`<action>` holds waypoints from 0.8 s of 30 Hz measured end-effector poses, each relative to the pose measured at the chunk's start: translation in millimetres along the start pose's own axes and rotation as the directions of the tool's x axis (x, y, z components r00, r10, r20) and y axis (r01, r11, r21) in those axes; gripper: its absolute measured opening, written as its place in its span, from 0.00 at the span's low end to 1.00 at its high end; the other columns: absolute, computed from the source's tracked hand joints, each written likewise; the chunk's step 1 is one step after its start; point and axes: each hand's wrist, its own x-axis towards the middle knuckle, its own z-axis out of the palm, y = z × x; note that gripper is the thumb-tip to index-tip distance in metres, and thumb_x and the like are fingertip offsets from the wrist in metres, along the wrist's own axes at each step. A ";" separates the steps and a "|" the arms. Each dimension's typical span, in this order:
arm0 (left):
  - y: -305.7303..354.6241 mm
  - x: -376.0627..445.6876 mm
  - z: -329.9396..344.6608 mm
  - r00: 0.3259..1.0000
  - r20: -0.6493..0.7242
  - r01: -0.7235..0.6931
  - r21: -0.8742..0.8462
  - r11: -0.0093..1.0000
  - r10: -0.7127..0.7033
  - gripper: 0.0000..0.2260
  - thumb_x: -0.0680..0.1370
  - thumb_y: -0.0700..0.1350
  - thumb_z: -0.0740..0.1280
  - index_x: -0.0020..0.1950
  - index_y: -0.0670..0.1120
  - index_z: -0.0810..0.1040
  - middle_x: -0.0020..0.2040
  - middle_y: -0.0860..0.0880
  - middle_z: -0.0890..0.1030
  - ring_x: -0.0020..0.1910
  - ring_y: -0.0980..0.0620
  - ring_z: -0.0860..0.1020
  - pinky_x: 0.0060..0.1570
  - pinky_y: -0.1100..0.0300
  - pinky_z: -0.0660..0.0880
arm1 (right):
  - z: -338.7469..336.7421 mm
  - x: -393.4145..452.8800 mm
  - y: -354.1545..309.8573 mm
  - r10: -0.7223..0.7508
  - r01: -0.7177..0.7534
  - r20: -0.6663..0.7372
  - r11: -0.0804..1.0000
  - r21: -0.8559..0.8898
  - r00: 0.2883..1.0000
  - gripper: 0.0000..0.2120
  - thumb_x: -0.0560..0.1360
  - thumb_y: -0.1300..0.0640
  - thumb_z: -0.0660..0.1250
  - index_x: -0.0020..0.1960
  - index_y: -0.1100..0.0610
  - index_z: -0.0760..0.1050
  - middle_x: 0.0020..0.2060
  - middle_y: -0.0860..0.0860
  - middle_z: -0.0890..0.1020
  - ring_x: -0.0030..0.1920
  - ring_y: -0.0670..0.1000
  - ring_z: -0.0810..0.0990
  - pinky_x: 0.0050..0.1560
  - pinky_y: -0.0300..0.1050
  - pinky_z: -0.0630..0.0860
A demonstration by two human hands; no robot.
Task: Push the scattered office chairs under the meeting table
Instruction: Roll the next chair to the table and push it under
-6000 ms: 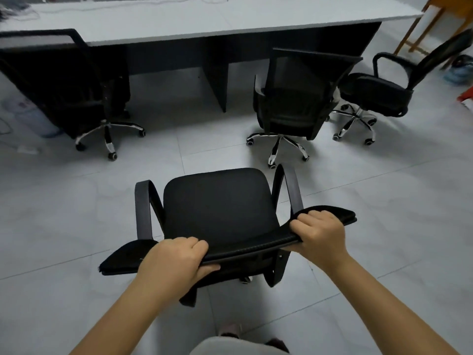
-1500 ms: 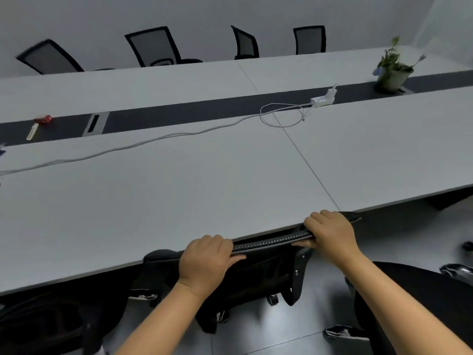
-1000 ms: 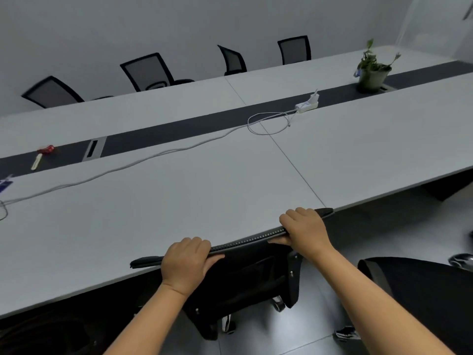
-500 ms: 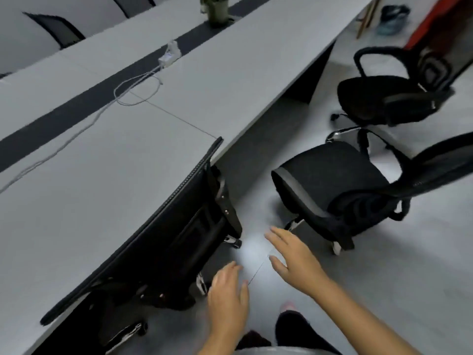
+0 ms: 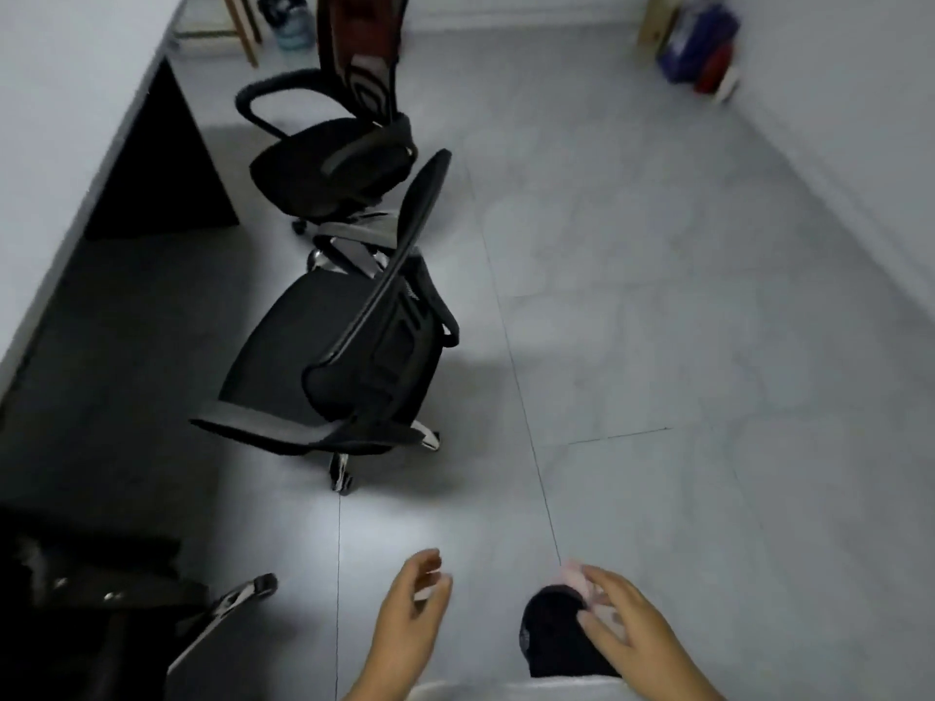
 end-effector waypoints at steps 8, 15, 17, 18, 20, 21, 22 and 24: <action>116.2 88.8 128.5 0.984 0.000 -0.178 0.056 0.982 0.178 0.11 0.76 0.40 0.63 0.54 0.54 0.70 0.52 0.58 0.73 0.54 0.56 0.72 0.48 0.72 0.67 | -155.8 89.7 9.2 -0.080 0.082 -0.065 0.996 0.027 0.995 0.34 0.66 0.33 0.61 0.66 0.48 0.59 0.56 0.38 0.66 0.52 0.34 0.70 0.52 0.26 0.65; 160.5 147.7 193.2 0.991 -0.112 -0.081 -0.015 0.997 0.079 0.16 0.72 0.33 0.66 0.45 0.55 0.72 0.49 0.46 0.79 0.51 0.51 0.77 0.50 0.63 0.68 | -237.7 156.2 65.6 0.026 -0.012 -0.182 0.997 0.080 0.983 0.34 0.39 0.16 0.41 0.42 0.14 0.32 0.54 0.40 0.69 0.48 0.39 0.74 0.48 0.29 0.64; 172.7 177.9 208.8 0.986 -0.161 -0.044 -0.048 0.998 0.035 0.16 0.72 0.32 0.67 0.44 0.54 0.73 0.49 0.44 0.80 0.50 0.46 0.77 0.52 0.58 0.66 | -264.0 186.4 71.9 0.045 -0.040 -0.152 0.999 0.033 0.987 0.34 0.37 0.16 0.40 0.39 0.16 0.27 0.56 0.44 0.68 0.51 0.41 0.71 0.50 0.29 0.63; 182.6 195.0 216.8 0.985 -0.170 -0.036 -0.047 0.998 0.028 0.15 0.72 0.32 0.67 0.44 0.54 0.73 0.48 0.44 0.80 0.50 0.46 0.76 0.51 0.58 0.67 | -279.6 203.9 68.6 0.041 -0.042 -0.117 0.999 0.000 0.992 0.35 0.37 0.16 0.38 0.38 0.18 0.24 0.57 0.43 0.66 0.53 0.40 0.70 0.50 0.28 0.62; 211.8 234.9 230.1 0.985 -0.165 -0.050 -0.062 0.997 0.039 0.14 0.72 0.32 0.66 0.46 0.52 0.73 0.49 0.44 0.78 0.50 0.47 0.75 0.50 0.60 0.67 | -314.0 245.4 48.8 -0.012 0.007 -0.059 0.996 -0.086 0.998 0.34 0.38 0.16 0.35 0.39 0.19 0.22 0.58 0.42 0.63 0.57 0.38 0.67 0.52 0.26 0.60; 228.4 257.3 235.4 0.988 -0.149 -0.060 -0.070 0.996 0.049 0.12 0.73 0.33 0.66 0.49 0.49 0.73 0.50 0.44 0.77 0.50 0.47 0.75 0.51 0.60 0.67 | -330.1 268.7 39.4 -0.053 0.047 -0.049 0.992 -0.113 0.997 0.32 0.39 0.17 0.33 0.43 0.15 0.29 0.59 0.41 0.63 0.58 0.37 0.67 0.53 0.27 0.60; 245.3 279.1 239.6 0.990 -0.129 -0.069 -0.072 0.995 0.059 0.12 0.73 0.34 0.66 0.51 0.48 0.72 0.52 0.44 0.77 0.51 0.48 0.74 0.53 0.59 0.66 | -344.6 290.6 29.2 -0.095 0.089 -0.050 0.991 -0.103 0.994 0.38 0.40 0.17 0.32 0.52 0.16 0.40 0.60 0.41 0.63 0.60 0.38 0.67 0.54 0.28 0.60; 282.3 318.2 243.8 0.987 -0.114 -0.124 -0.075 0.989 0.115 0.12 0.74 0.35 0.65 0.53 0.49 0.71 0.53 0.45 0.76 0.53 0.49 0.74 0.55 0.58 0.66 | -373.5 332.0 3.3 -0.133 0.127 -0.033 0.983 -0.131 0.991 0.56 0.41 0.17 0.31 0.67 0.35 0.50 0.60 0.40 0.62 0.62 0.40 0.67 0.56 0.29 0.61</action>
